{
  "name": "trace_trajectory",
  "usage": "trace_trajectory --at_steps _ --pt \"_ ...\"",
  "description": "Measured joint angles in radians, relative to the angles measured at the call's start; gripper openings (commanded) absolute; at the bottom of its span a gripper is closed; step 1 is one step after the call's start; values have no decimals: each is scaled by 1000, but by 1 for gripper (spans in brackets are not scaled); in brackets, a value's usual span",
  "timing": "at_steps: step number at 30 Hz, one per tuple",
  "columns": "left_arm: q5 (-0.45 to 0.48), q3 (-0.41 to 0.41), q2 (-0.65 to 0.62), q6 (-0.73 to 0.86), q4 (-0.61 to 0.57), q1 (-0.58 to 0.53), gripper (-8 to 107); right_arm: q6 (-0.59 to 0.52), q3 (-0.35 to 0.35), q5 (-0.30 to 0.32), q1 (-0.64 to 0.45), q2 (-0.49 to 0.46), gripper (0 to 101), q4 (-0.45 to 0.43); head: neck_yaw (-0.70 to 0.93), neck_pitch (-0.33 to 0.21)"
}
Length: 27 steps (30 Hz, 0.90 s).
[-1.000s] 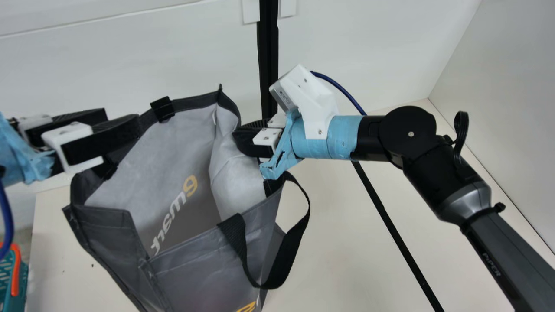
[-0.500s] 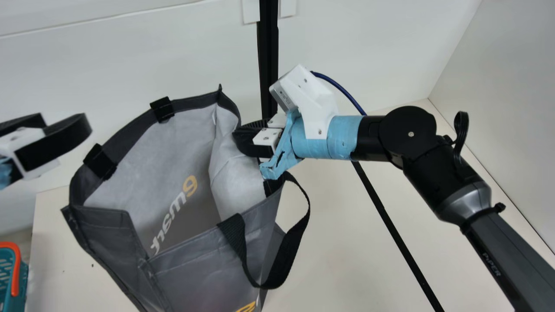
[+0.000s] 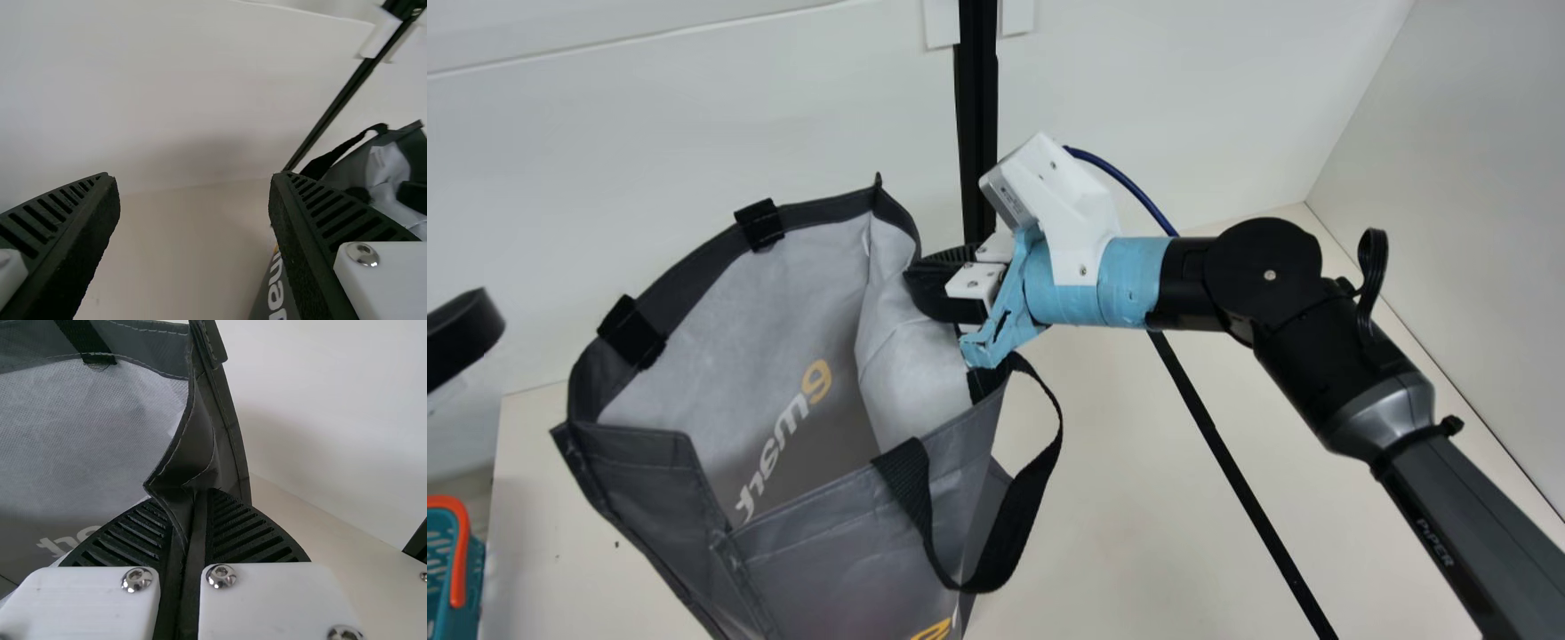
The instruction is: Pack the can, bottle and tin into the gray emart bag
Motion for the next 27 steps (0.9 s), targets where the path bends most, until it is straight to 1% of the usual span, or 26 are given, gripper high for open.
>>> trace_trajectory --at_steps 8,13,17,23,27 --pt "-12 71 -79 -162 242 -21 90 0 0 0 0 0 0 0 0 0" --pt "11 95 -120 -274 426 -58 90 0 0 0 0 0 0 0 0 0" --pt "36 113 -152 -353 549 -92 90 0 0 0 0 0 0 0 0 0" --pt "76 152 -191 -453 707 -136 90 0 0 0 0 0 0 0 2 0" --pt "83 157 -195 -474 752 -144 90 0 0 0 0 0 0 0 0 0"
